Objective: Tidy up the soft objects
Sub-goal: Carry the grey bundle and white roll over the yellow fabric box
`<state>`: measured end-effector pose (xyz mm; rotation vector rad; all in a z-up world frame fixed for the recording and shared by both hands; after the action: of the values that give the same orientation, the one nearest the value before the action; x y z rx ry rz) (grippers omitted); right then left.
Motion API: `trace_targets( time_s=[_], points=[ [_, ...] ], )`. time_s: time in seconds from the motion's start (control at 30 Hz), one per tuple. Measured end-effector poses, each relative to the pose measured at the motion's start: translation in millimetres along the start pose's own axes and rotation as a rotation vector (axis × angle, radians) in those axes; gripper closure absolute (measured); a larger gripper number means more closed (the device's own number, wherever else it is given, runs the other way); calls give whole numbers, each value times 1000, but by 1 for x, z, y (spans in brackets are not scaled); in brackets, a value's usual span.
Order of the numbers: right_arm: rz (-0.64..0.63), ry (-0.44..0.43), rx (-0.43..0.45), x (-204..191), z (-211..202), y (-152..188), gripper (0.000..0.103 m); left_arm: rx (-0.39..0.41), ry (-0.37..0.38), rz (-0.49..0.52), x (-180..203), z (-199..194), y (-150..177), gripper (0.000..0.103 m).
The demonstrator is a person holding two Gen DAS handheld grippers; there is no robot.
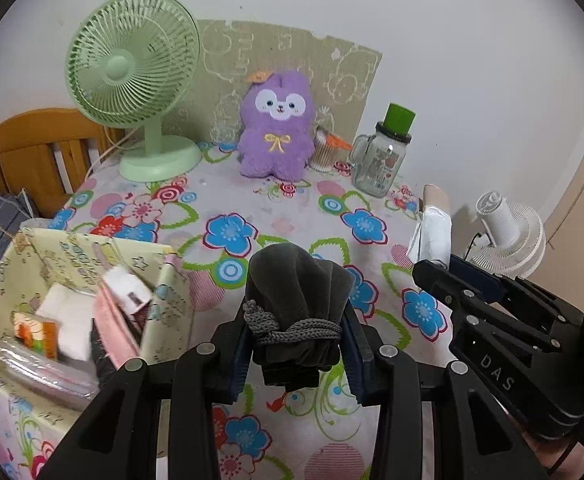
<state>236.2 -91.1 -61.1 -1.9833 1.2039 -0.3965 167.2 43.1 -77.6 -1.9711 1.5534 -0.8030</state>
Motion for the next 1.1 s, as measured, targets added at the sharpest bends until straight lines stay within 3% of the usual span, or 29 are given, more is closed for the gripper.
trace_targets(
  time_s=[0.73, 1.1],
  points=[
    [-96, -55, 82, -80, -48, -21, 71, 99, -35, -26, -48, -70, -4, 63],
    [-164, -119, 106, -134, -52, -32, 71, 142, -84, -65, -94, -94, -3, 63]
  ],
)
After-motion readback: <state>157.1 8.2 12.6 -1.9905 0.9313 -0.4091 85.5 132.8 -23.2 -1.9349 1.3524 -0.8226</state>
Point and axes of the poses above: each gripper's, at about its wrist camera, not at the fingertips, and z roughly the way its jaws point, x to its right, y to its underside, the point moved 2 cm from there along z, roughly the way its jaws point, and after that the axes turned 6 degrees about -y, right-handed, at the moved point
